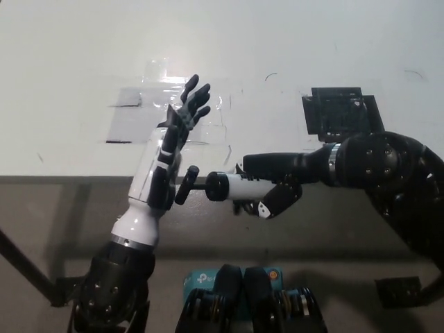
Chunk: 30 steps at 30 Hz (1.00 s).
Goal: The robot uses right hand to pick up a small white air pumper and uses its left hand to compress it, and then puts it on the desk
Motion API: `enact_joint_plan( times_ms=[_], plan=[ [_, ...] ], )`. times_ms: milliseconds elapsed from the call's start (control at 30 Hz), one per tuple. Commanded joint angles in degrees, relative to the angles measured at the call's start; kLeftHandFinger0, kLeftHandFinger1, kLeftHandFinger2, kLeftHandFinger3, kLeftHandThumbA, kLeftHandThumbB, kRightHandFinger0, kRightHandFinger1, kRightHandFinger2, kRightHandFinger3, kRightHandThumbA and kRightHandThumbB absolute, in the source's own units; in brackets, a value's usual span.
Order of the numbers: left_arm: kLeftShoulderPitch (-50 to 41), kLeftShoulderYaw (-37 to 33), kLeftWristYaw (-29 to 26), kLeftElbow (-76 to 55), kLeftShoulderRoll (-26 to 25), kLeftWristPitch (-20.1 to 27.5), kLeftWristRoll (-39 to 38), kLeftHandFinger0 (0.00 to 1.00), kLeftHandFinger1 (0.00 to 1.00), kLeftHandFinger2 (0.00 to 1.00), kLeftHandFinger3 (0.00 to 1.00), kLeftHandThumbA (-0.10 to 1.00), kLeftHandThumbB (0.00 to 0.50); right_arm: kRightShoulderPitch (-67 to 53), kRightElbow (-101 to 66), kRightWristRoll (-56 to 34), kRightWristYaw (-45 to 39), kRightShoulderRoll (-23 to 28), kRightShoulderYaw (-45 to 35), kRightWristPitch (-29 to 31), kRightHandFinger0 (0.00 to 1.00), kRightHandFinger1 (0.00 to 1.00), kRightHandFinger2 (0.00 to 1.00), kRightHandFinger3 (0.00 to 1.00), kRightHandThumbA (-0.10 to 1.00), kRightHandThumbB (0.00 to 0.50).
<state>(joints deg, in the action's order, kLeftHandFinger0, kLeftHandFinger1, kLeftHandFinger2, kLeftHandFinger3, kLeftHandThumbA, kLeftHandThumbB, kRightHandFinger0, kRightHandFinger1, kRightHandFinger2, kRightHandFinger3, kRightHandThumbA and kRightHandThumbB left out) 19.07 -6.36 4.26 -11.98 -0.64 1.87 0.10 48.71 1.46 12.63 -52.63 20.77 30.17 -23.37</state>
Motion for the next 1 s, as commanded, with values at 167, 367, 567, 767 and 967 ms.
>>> enact_joint_plan(
  times_ms=[167, 367, 567, 767, 967],
  plan=[
    [-1.6, 6.6, 0.2, -1.7, -5.5, -0.3, -2.6, 1.00, 1.00, 1.00, 1.00, 1.00, 0.266, 2.8, 0.0, -0.4, 0.4, 5.5, -3.3, 4.4, 0.16, 0.53, 0.72, 0.76, -0.10, 0.134],
    [-4.9, 11.0, 1.1, 3.3, -9.4, 5.9, -5.2, 1.00, 1.00, 1.00, 1.00, 1.00, 0.191, 2.9, 4.5, 0.5, 1.6, 9.4, -5.6, 5.3, 0.22, 0.55, 0.76, 0.81, -0.10, 0.143],
    [-8.9, 11.2, 1.1, 3.9, -9.8, 7.5, -3.9, 1.00, 1.00, 1.00, 1.00, 1.00, 0.189, 6.1, 13.2, 2.9, 5.1, 9.8, -7.2, 6.4, 0.05, 0.44, 0.73, 0.90, -0.10, 0.143],
    [-11.2, 9.7, 1.4, 4.5, -9.1, 8.1, -2.8, 1.00, 1.00, 1.00, 1.00, 1.00, 0.209, 13.7, 30.8, 10.8, 15.5, 7.8, -4.9, 13.5, 0.22, 0.59, 0.83, 0.89, -0.10, 0.152],
    [-12.6, 8.3, 1.1, 4.6, -8.7, 8.6, -1.7, 1.00, 1.00, 1.00, 1.00, 1.00, 0.220, 19.6, 47.4, 14.0, 25.3, 3.6, -3.1, 17.6, 0.22, 0.68, 0.95, 0.95, -0.10, 0.166]
  ],
)
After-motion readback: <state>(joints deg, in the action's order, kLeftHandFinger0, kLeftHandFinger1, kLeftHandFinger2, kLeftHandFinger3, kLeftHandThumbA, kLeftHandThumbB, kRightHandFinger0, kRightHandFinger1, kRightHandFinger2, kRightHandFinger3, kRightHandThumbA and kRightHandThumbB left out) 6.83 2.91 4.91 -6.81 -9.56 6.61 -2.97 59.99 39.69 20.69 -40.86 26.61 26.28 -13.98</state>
